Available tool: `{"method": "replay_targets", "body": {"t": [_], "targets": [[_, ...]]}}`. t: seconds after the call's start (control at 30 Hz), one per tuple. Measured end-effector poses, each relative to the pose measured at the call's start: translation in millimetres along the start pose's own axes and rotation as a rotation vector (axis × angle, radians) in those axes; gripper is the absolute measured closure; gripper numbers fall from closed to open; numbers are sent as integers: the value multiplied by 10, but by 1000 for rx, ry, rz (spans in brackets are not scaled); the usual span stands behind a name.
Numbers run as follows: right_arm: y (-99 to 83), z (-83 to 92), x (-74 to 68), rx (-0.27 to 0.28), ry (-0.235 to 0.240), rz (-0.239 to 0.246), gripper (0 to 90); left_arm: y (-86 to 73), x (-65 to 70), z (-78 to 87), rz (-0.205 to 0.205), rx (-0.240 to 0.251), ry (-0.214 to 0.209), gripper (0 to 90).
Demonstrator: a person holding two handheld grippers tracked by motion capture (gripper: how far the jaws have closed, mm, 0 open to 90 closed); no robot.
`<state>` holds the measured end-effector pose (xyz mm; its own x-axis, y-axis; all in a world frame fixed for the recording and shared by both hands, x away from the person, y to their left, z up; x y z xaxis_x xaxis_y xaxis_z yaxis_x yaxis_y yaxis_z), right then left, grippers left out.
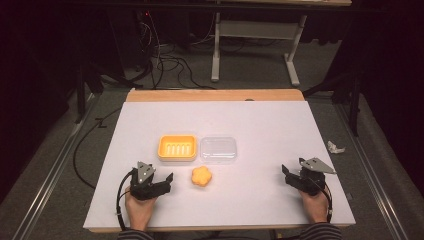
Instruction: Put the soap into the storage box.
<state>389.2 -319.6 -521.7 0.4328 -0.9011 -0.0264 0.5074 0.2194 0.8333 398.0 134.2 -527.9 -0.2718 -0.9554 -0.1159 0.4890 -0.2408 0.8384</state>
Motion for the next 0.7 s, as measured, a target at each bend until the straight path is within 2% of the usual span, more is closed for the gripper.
{"method": "replay_targets", "body": {"t": [0.37,0.7], "targets": [[6,16,23,17,-5,-14,288,0,-4,1,12,0,-16,196],[5,17,36,19,-4,-30,294,0,-23,-5,25,-3,5,172]]}}
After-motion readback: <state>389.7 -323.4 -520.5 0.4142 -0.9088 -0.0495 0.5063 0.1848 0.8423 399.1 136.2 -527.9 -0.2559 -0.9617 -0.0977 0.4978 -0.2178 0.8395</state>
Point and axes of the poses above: each handheld gripper's, and its own axes: z roughly backward along the jaws, y roughly out of its top, x roughly to its right, the point moved 8 cm from there along -z, roughly forward along the jaws, and after that the axes turned 13 degrees about y, right-handed, at the moved point
